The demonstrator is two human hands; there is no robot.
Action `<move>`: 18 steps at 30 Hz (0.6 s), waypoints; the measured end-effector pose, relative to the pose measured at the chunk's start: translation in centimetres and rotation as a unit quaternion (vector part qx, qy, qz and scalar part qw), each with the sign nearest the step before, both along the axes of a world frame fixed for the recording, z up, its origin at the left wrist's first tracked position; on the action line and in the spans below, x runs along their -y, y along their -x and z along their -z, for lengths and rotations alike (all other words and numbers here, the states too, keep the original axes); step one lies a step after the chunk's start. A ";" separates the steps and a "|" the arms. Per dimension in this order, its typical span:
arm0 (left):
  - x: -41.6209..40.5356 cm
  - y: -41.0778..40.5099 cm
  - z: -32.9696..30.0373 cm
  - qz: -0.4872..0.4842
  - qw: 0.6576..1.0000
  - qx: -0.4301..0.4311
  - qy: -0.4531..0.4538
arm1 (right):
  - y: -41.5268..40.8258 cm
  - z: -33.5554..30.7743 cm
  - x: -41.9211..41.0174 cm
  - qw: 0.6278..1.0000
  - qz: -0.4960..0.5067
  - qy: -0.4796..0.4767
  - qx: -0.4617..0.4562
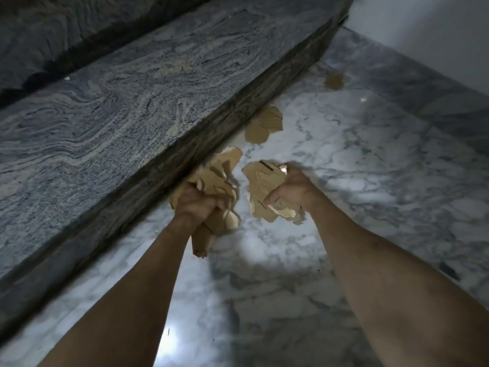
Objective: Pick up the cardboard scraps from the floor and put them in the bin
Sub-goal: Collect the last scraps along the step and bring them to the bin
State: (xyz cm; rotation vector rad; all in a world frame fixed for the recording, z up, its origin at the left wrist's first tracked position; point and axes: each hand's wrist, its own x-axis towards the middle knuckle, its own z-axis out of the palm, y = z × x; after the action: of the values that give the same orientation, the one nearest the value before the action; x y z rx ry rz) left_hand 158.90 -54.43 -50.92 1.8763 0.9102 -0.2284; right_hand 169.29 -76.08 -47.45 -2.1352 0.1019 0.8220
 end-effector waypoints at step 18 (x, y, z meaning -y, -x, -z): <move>-0.1 0.5 -0.7 -0.040 0.981 -0.107 -0.155 | -3.2 -0.8 -3.5 0.973 -0.148 0.178 0.015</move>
State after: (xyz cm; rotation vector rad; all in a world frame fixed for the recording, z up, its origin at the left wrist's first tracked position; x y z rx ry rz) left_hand 158.43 -54.30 -50.21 2.1241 1.2214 -0.2539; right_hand 172.52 -72.54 -46.65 -2.5400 -0.0963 1.0028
